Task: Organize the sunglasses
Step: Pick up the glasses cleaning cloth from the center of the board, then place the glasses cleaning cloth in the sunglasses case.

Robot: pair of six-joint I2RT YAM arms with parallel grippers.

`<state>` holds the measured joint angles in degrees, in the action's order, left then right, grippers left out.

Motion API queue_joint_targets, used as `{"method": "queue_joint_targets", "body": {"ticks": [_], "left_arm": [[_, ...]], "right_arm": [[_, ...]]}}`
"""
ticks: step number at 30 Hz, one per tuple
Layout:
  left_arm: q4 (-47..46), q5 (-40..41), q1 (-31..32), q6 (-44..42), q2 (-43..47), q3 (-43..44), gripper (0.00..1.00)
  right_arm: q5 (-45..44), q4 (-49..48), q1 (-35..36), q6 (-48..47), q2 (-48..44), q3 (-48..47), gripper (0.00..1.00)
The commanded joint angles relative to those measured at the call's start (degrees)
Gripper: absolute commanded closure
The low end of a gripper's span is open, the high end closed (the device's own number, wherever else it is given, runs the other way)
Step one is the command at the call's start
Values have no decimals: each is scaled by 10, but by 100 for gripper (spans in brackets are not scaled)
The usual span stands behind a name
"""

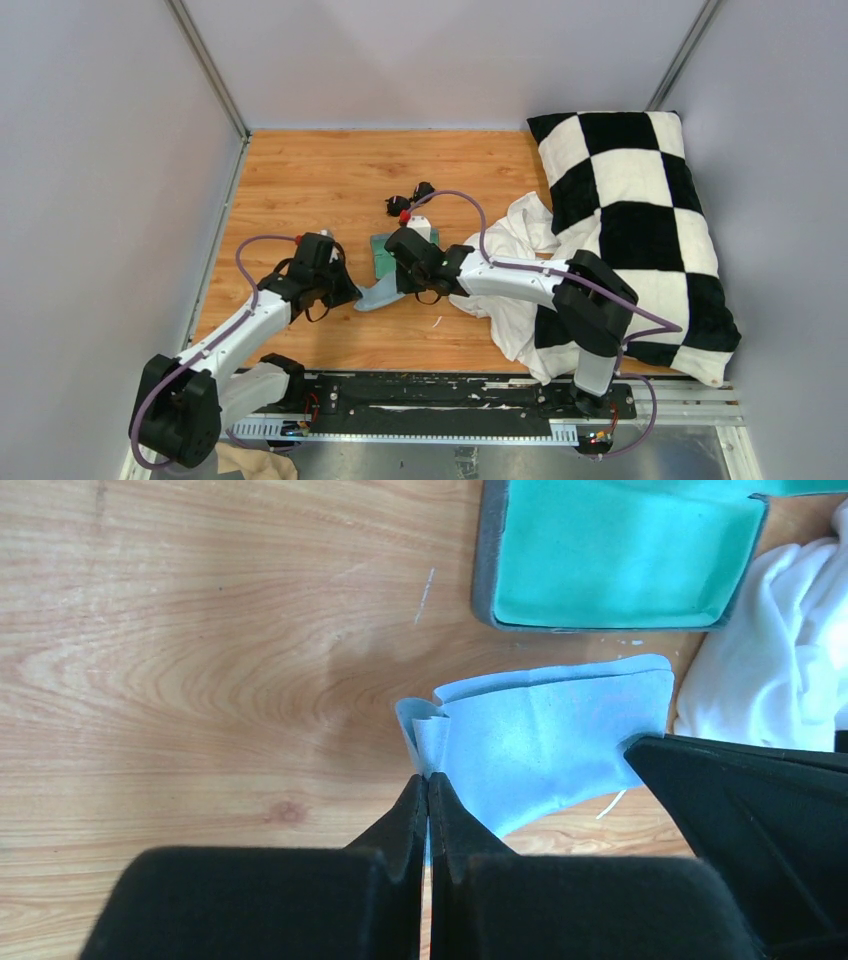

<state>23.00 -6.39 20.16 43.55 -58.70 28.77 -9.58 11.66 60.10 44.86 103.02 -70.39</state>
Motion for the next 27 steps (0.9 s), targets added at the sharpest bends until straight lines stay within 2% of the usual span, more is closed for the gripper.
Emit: {"method": "queue_joint_targets", "body": {"ticks": [1,13,20,27], "left_arm": [[10,-3,10,7,-1,23,100],[-32,0,22,-11,-82,102,100],[-100,-11,24,-24,-154,121,100],[-130,-17,28,-47,-226,162,100]], "right_arm": [[-38,27,5,-16,-22,6,100],[-79,33,-31,-42,-46,8,100],[-91,32,-60,-62,-32,-2,100],[-89,33,-88,-80,-10,-19,100]]}}
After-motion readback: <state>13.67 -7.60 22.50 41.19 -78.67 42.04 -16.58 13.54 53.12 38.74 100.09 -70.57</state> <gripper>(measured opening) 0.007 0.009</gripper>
